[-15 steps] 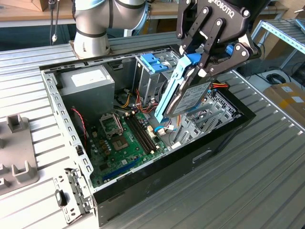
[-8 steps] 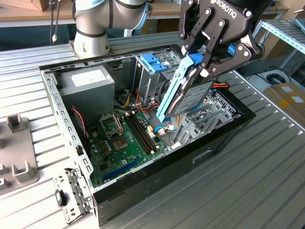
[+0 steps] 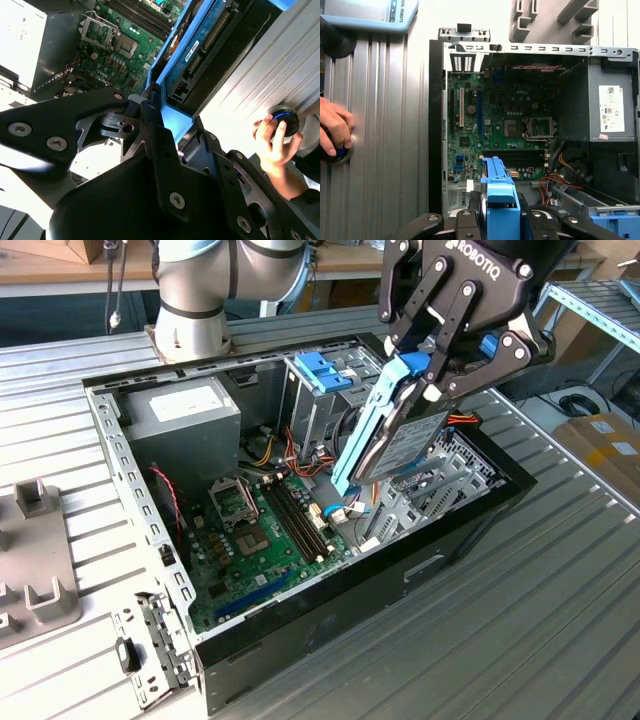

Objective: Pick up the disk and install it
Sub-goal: 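Pick up the disk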

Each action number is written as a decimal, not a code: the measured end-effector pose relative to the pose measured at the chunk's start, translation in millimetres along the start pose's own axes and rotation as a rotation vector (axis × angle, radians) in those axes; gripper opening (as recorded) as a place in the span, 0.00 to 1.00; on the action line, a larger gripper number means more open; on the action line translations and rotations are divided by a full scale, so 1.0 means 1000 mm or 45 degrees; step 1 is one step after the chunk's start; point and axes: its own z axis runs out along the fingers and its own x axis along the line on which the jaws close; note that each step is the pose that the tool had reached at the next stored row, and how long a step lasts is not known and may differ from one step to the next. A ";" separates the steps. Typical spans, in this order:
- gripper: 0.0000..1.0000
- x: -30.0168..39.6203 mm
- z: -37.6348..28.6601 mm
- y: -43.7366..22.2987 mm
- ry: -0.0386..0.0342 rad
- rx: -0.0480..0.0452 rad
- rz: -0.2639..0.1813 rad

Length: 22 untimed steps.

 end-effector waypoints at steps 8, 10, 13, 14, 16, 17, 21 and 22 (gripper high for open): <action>0.37 0.0001 0.0006 -0.0050 0.0001 0.000 0.000; 0.37 0.0002 0.0008 -0.0061 0.0002 0.000 0.000; 0.37 0.0004 0.0010 -0.0076 0.0002 0.000 0.000; 0.37 0.0004 0.0012 -0.0081 0.0001 0.000 0.000; 0.37 0.0005 0.0013 -0.0090 0.0002 0.000 0.000; 0.37 0.0006 0.0015 -0.0098 0.0000 0.000 0.000; 0.37 0.0008 0.0020 -0.0125 0.0002 0.000 0.000; 0.37 0.0008 0.0021 -0.0131 0.0001 0.000 0.000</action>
